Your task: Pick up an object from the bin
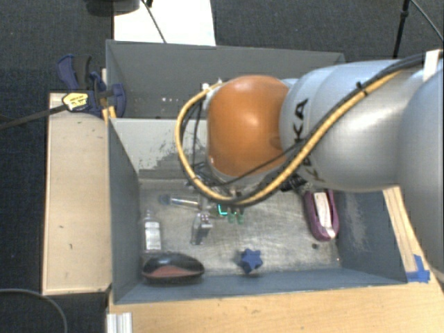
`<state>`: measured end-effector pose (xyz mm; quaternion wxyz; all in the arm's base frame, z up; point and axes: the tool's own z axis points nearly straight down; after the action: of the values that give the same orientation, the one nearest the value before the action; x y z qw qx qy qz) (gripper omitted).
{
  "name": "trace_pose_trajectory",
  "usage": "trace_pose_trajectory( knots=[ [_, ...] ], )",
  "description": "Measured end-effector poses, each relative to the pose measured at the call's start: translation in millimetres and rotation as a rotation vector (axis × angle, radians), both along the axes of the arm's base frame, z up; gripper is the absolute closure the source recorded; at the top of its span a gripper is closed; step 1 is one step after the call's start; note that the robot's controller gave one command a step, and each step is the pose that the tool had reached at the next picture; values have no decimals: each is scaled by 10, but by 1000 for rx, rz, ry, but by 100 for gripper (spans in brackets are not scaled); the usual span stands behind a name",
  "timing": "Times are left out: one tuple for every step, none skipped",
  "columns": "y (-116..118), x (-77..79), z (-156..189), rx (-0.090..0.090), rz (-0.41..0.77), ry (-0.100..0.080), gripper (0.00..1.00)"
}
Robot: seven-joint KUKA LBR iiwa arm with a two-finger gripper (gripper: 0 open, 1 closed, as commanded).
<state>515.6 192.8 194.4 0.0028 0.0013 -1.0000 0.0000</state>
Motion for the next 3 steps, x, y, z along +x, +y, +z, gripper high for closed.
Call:
trace_pose_trajectory(
  knots=[
    [-709,605,-1251,3,-63,-12,0],
    [-777,777,-926,1,-169,-12,0],
    [-966,664,-942,-1,-298,-6,0]
  ],
)
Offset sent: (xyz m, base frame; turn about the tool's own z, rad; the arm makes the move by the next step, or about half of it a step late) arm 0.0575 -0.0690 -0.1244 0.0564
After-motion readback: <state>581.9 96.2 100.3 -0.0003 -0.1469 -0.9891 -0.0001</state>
